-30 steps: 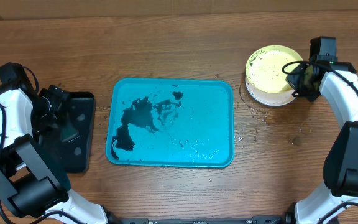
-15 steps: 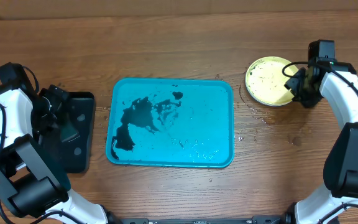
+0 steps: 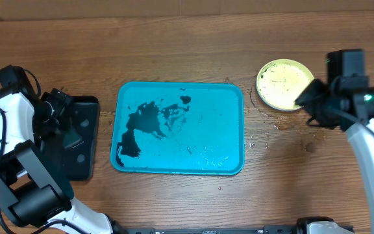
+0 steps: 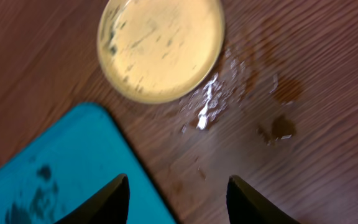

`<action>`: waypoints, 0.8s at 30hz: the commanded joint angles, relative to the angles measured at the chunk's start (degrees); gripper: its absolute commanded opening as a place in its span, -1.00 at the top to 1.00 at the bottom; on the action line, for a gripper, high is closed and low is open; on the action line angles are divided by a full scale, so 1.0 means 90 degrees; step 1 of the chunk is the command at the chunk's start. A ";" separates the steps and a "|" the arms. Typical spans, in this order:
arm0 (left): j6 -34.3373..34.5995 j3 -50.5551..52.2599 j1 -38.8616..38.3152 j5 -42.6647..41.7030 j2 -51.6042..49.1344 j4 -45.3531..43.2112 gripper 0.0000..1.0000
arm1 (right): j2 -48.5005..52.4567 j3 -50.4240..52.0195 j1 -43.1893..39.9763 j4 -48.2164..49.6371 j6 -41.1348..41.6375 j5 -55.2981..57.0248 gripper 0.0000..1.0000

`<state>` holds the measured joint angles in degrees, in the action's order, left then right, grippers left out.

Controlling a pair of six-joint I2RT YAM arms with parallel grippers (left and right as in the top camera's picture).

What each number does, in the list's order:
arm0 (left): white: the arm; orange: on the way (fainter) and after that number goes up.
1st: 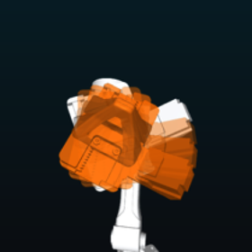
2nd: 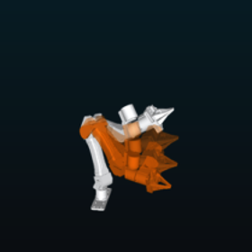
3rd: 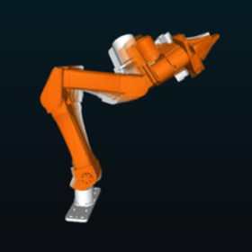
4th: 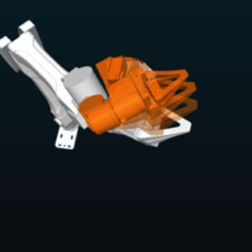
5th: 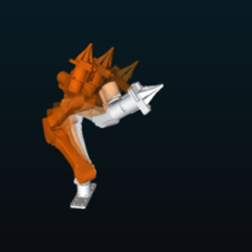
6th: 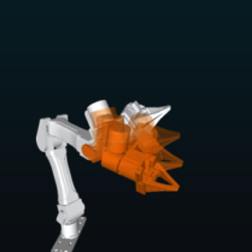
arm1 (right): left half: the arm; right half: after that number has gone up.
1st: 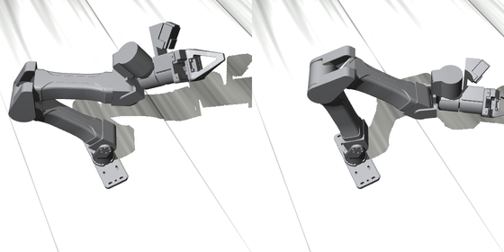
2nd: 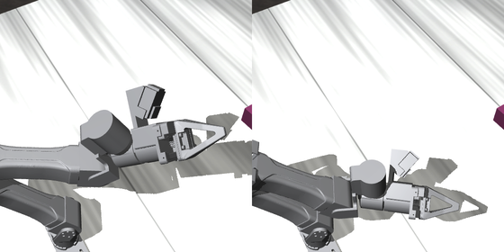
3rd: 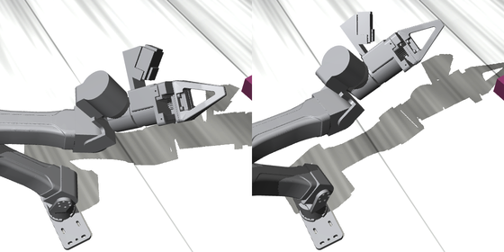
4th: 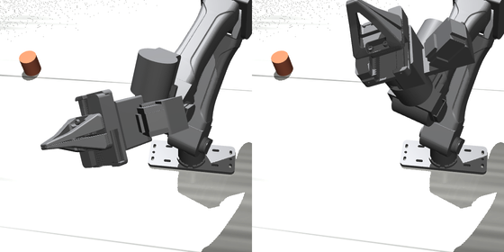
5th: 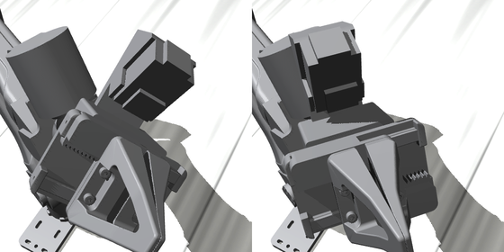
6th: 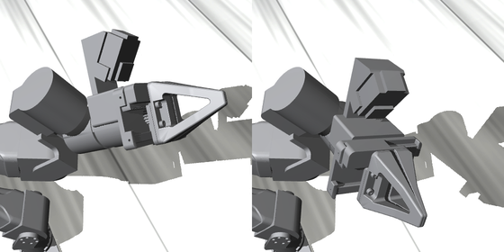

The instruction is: Clean dirty plates on tray and stack at the side

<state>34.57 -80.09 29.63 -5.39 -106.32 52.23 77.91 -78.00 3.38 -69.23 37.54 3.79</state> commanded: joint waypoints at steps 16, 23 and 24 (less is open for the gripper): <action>-0.0005 -0.0124 -0.0046 -0.0019 -0.0053 -0.0002 -0.99 | -0.0216 -0.0080 0.1909 -0.0466 0.0027 -0.0277 -1.00; -0.0005 -0.0124 -0.0049 -0.0019 -0.0053 -0.0005 -1.00 | -0.0216 -0.0080 0.1904 -0.0561 0.0017 -0.0097 -1.00; -0.0005 -0.0124 -0.0051 -0.0019 -0.0053 -0.0005 -0.99 | -0.0214 -0.0078 0.1897 -0.0583 -0.0002 -0.0039 -1.00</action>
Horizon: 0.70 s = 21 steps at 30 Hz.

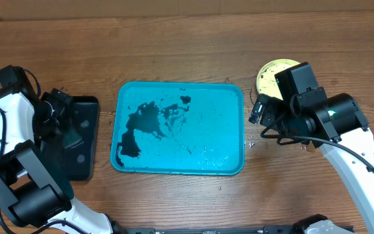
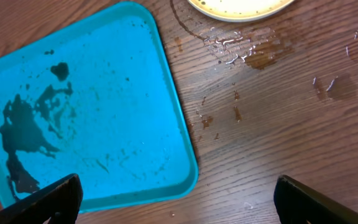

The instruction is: Clean dirty plates on tray and stack at the side

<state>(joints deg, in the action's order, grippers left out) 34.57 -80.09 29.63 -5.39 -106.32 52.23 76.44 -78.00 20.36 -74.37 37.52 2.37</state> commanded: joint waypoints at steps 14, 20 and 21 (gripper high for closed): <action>-0.0005 -0.0124 -0.0051 -0.0019 -0.0053 -0.0005 -1.00 | -0.1970 0.1685 -0.1411 0.1511 -0.0075 0.0357 -1.00; -0.0005 -0.0124 -0.0051 -0.0019 -0.0053 -0.0005 -1.00 | -0.3687 0.3961 -0.2030 0.4087 -0.0981 -0.0765 -1.00; -0.0005 -0.0124 -0.0051 -0.0019 -0.0053 -0.0002 -0.99 | -0.3934 0.4245 -0.2079 0.4374 -0.1015 -0.0806 -1.00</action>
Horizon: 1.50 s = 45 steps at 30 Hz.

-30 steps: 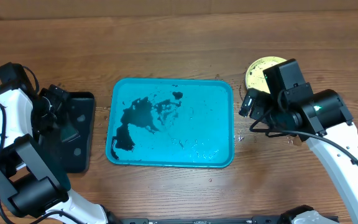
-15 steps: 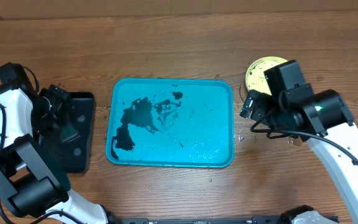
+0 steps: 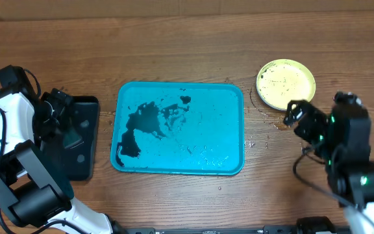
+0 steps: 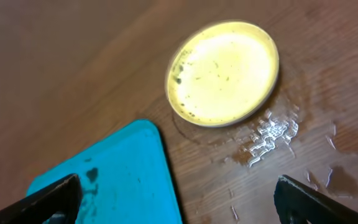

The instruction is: Clean dirty plates on tray and stack at the side

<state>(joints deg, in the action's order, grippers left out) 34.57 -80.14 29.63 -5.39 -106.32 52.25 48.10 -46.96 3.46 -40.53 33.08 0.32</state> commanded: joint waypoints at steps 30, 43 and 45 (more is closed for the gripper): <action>-0.0005 -0.0119 -0.0051 -0.0019 -0.0053 -0.0007 -1.00 | -0.5292 0.5168 -0.0736 0.4782 -0.0753 -0.0619 -1.00; -0.0005 -0.0119 -0.0051 -0.0019 -0.0053 -0.0007 -1.00 | -0.5331 0.5168 -0.0758 0.3993 -0.2565 -0.0418 -1.00; -0.0005 -0.0119 -0.0051 -0.0019 -0.0053 -0.0007 -0.99 | -0.5331 0.5168 -0.0758 0.3980 -0.2572 -0.0306 -1.00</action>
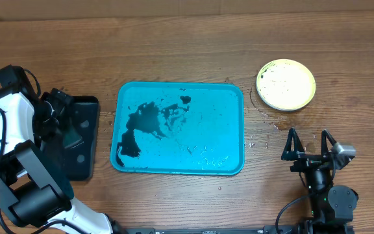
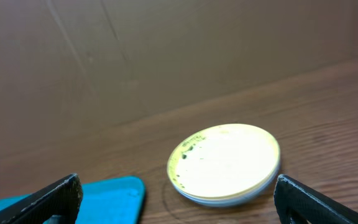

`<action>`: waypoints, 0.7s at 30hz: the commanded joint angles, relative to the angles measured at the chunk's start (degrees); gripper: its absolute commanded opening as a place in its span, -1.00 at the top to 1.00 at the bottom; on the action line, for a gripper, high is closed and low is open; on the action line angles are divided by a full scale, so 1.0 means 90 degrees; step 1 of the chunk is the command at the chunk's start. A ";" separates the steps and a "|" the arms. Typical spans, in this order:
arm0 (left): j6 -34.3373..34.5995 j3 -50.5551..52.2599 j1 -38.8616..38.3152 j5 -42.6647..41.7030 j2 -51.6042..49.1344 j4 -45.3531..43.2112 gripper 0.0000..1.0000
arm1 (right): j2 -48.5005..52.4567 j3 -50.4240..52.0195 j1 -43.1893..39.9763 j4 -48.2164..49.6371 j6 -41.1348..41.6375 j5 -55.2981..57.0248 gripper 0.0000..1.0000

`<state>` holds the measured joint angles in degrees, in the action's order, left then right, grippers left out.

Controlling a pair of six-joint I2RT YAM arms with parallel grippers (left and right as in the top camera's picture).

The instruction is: Clean dirty plates on tray and stack at the side

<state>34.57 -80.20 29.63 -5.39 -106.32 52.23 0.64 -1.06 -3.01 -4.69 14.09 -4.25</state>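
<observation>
A yellow plate (image 1: pixel 286 84) with dark specks on its left rim sits on the table to the right of the teal tray (image 1: pixel 229 97). The tray carries a dark spill (image 1: pixel 141 123) on its left half and no plate. In the right wrist view the plate (image 2: pixel 225 163) lies ahead and the tray's corner (image 2: pixel 114 190) shows at lower left. My right gripper (image 1: pixel 308 145) stands open near the front edge, well short of the plate, with nothing between its fingertips (image 2: pixel 55 199). My left gripper (image 1: pixel 56 104) hangs at the far left over a black pad; its jaws are hard to make out.
A black flat pad (image 1: pixel 76 140) lies left of the tray under the left arm. Wet smears and droplets (image 1: pixel 268 120) mark the wood between the plate and the tray. A brown cardboard wall (image 2: pixel 166 56) rises behind the table.
My right arm has drawn back toward the front edge and now looks level at the plate instead of down on it. It stays open and empty. The plate, tray and left arm have not moved.
My right gripper was first at the plate's right side with its fingers closer together. Then it stood wide open over the wood between tray and plate, then nearer the front looking down on the plate, and now low at the front edge. The plate stayed put.
</observation>
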 commanded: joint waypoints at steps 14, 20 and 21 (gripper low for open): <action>-0.0005 -0.0112 -0.0051 -0.0019 -0.0053 -0.0005 -0.99 | -0.0053 0.0068 -0.0039 0.0005 -0.0454 0.0175 -1.00; -0.0005 -0.0112 -0.0049 -0.0019 -0.0053 -0.0002 -0.99 | -0.0053 0.0068 -0.0039 0.0005 -0.0454 0.0175 -1.00; -0.0005 -0.0112 -0.0051 -0.0019 -0.0053 -0.0005 -1.00 | -0.0053 0.0068 -0.0039 0.0005 -0.0454 0.0177 -1.00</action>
<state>34.57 -80.20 29.63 -5.39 -106.32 52.23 0.62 -1.06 -3.01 -4.97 10.44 -3.36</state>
